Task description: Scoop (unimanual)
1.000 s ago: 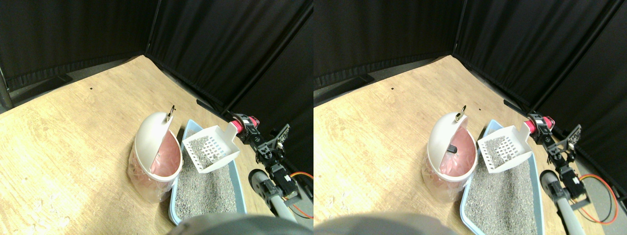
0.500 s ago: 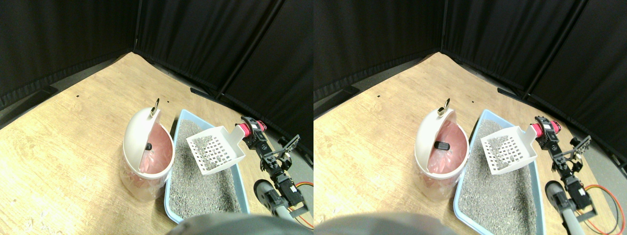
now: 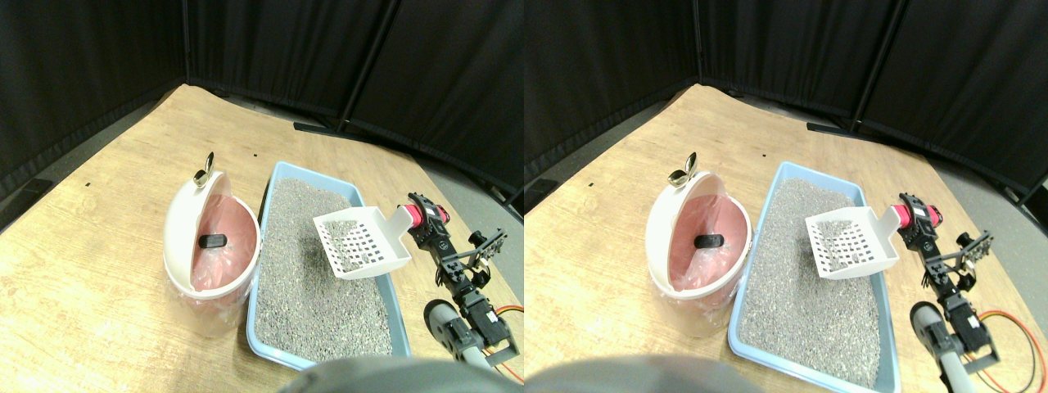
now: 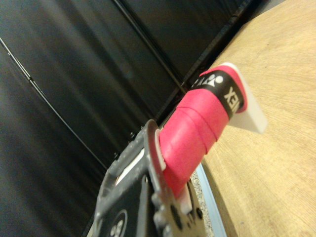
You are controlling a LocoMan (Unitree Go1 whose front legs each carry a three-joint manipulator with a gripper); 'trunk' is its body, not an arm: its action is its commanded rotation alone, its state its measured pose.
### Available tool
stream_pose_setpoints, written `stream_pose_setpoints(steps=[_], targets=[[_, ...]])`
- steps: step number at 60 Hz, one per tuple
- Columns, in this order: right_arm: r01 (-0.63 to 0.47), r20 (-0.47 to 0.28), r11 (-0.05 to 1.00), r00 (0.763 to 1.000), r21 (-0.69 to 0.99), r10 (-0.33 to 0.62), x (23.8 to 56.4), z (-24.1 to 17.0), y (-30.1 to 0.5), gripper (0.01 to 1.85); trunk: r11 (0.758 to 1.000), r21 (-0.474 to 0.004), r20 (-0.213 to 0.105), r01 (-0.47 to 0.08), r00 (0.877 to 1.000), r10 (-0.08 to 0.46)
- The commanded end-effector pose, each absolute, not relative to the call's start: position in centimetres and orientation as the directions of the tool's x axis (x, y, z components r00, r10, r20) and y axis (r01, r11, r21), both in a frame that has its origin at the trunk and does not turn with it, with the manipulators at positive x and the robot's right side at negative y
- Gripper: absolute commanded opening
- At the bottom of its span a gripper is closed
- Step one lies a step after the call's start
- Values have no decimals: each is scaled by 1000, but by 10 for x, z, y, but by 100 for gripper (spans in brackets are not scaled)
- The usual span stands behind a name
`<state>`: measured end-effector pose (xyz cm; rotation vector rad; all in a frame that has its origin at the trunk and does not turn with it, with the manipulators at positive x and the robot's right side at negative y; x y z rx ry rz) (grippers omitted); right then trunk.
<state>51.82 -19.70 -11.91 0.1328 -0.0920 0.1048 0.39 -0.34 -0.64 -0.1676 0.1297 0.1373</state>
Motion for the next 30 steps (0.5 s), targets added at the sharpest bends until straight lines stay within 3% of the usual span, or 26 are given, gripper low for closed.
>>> stream_pose_setpoints(steps=[1,30], targets=[[-123,163,979,982,165,96,516,-113,-192,6,977,-165,-115,-139,986,121],[-43,156,966,988,257,3,507,-154,-208,6,978,-156,-113,-137,986,120]])
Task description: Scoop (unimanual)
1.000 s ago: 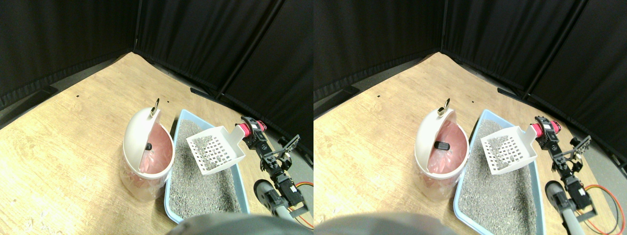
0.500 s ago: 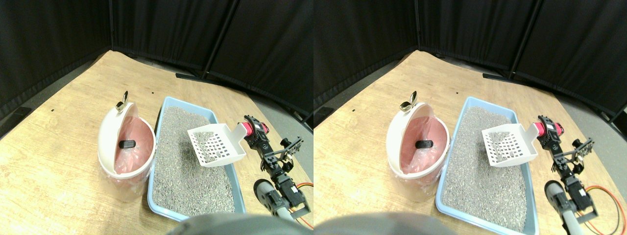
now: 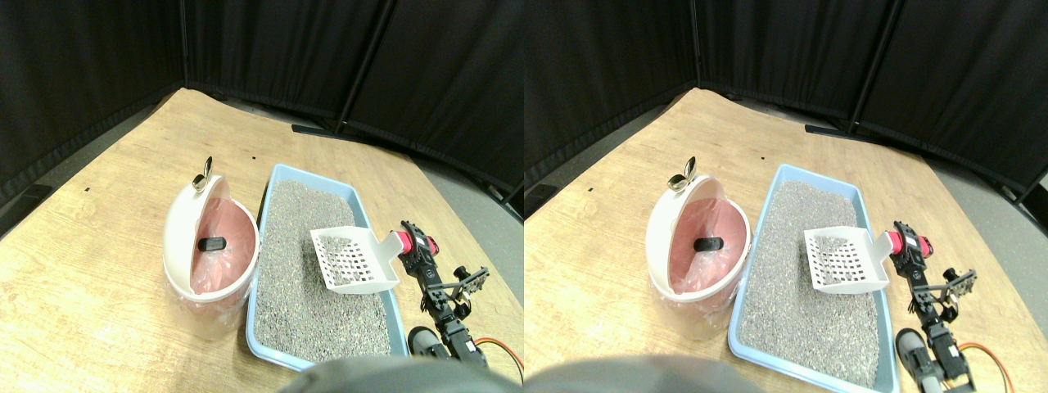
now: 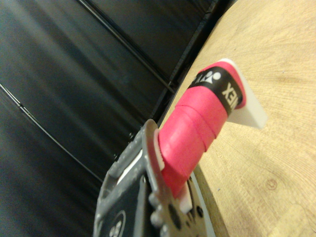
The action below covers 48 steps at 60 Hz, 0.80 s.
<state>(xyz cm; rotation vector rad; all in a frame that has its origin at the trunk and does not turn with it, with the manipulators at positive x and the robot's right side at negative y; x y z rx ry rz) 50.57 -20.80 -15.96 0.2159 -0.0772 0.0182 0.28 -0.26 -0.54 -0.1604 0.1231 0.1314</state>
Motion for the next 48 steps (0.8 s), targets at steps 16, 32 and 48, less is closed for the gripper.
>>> stream_pose_setpoints(steps=[16,32,48], targets=[[31,101,947,993,319,-66,503,-174,-221,6,977,-156,-122,-145,984,126],[54,47,949,996,310,-72,496,-198,-218,6,972,-166,-128,-164,981,144],[114,-7,915,993,387,-121,480,-223,-212,6,972,-167,-124,-165,982,145]])
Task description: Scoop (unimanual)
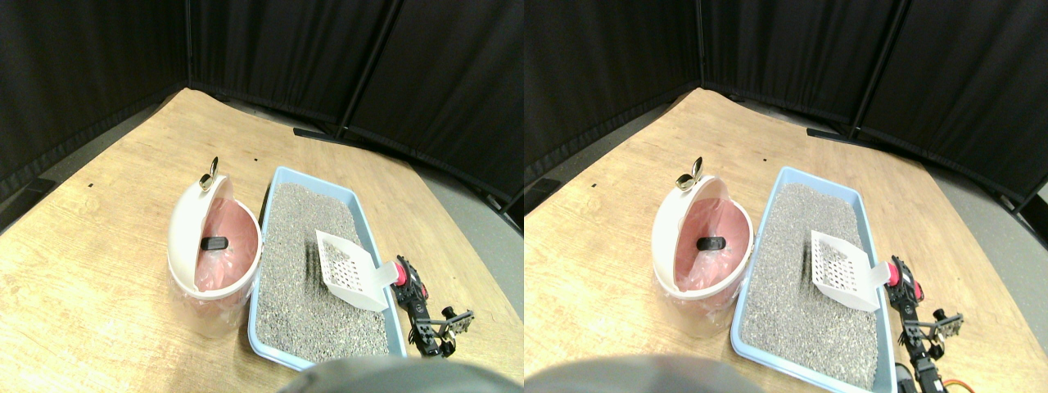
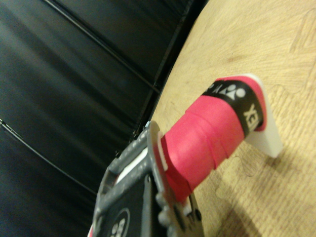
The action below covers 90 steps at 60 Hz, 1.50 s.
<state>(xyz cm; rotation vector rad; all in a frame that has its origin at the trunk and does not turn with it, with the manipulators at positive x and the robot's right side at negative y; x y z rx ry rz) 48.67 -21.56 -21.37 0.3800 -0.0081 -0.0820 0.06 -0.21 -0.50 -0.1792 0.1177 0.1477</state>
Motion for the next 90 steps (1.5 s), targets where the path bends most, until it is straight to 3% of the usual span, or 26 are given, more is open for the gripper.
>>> stream_pose_setpoints(steps=[1,11,20,21,24,26,27,28,30,33,47,61,65,66,70,72,73,90], targets=[[121,-10,916,992,383,-127,479,-224,-212,6,972,-167,-124,-165,982,145],[126,14,907,990,401,-144,476,-231,-216,6,976,-158,-127,-150,983,130],[179,-52,906,984,383,-172,474,-226,-220,10,978,-152,-126,-140,985,121],[181,-61,907,983,379,-171,473,-225,-221,18,978,-152,-126,-140,985,121],[181,-116,919,982,349,-150,470,-219,-224,79,980,-150,-127,-134,985,115],[164,-143,920,982,356,-120,469,-217,-226,101,980,-150,-127,-134,985,115],[164,-143,920,982,356,-120,469,-217,-226,101,980,-148,-124,-130,986,112],[156,-168,914,981,374,-99,468,-215,-228,122,980,-148,-124,-130,986,112],[154,-177,914,980,376,-93,467,-214,-228,127,980,-148,-124,-130,986,112],[127,-216,917,975,378,-45,463,-209,-230,151,981,-146,-125,-127,986,109],[59,-206,899,978,434,35,453,-186,-228,166,984,-141,-119,-112,988,95],[-27,-105,910,992,413,77,440,-159,-230,149,985,-136,-110,-104,990,89],[-40,-52,920,996,391,65,437,-149,-231,120,986,-136,-106,-100,991,86],[-40,-52,920,996,391,65,437,-149,-231,120,986,-136,-106,-100,991,86],[-96,60,933,995,346,80,436,-140,-231,39,987,-132,-99,-94,992,81],[-111,96,933,992,343,82,435,-137,-231,11,987,-132,-99,-94,992,81],[-123,114,935,989,333,90,434,-135,-231,6,988,-128,-97,-88,992,76],[-138,150,960,983,244,103,427,-121,-233,6,992,-112,-87,-55,995,45]])
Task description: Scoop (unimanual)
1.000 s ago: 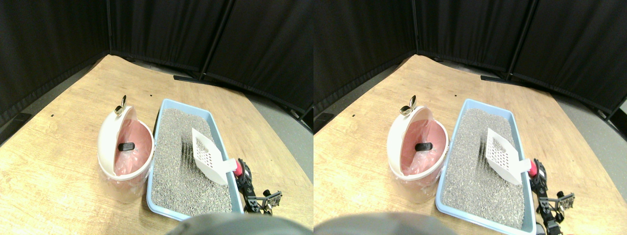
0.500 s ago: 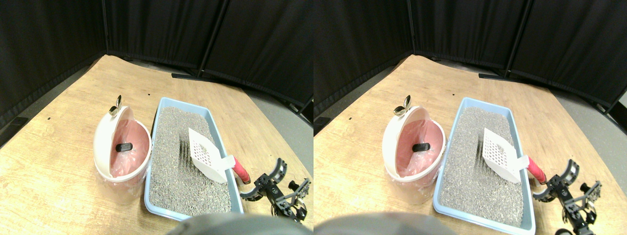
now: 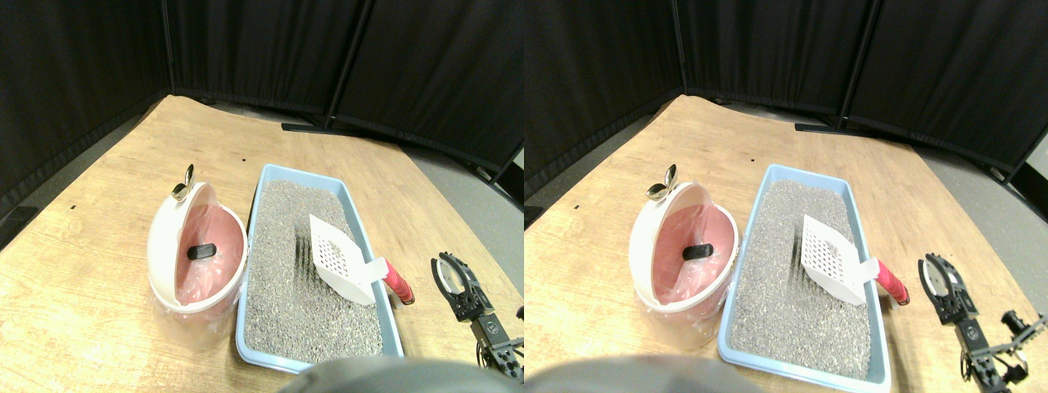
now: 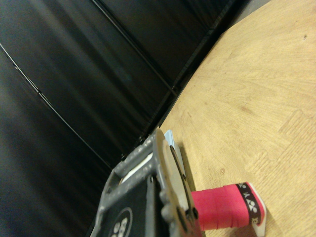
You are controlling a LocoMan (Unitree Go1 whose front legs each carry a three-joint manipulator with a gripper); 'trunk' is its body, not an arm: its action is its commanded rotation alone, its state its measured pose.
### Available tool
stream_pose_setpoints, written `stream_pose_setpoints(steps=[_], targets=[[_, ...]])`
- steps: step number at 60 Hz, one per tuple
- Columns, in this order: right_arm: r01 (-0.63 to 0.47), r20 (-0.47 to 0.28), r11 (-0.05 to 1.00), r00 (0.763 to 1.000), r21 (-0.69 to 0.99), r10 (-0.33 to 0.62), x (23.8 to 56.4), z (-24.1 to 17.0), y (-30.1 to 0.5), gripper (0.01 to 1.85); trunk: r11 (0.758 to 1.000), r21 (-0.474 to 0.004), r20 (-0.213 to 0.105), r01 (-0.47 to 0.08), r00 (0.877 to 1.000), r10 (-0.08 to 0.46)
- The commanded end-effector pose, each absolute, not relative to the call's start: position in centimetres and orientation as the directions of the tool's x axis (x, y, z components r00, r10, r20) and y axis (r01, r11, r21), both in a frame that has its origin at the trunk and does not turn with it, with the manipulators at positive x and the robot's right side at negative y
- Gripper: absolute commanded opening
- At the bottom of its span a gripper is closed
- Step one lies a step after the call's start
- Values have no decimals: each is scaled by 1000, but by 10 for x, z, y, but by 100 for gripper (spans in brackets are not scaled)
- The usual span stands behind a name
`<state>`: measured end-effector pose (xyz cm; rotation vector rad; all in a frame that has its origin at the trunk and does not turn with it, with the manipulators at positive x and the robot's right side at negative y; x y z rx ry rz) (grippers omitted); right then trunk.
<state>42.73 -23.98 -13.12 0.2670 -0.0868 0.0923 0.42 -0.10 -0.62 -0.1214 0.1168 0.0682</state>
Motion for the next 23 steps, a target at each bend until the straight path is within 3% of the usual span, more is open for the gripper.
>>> stream_pose_setpoints(steps=[1,23], targets=[[-138,151,960,983,244,103,426,-120,-233,6,992,-112,-87,-55,995,45],[-115,143,975,986,192,89,421,-113,-227,6,994,-108,-86,-14,996,5]])
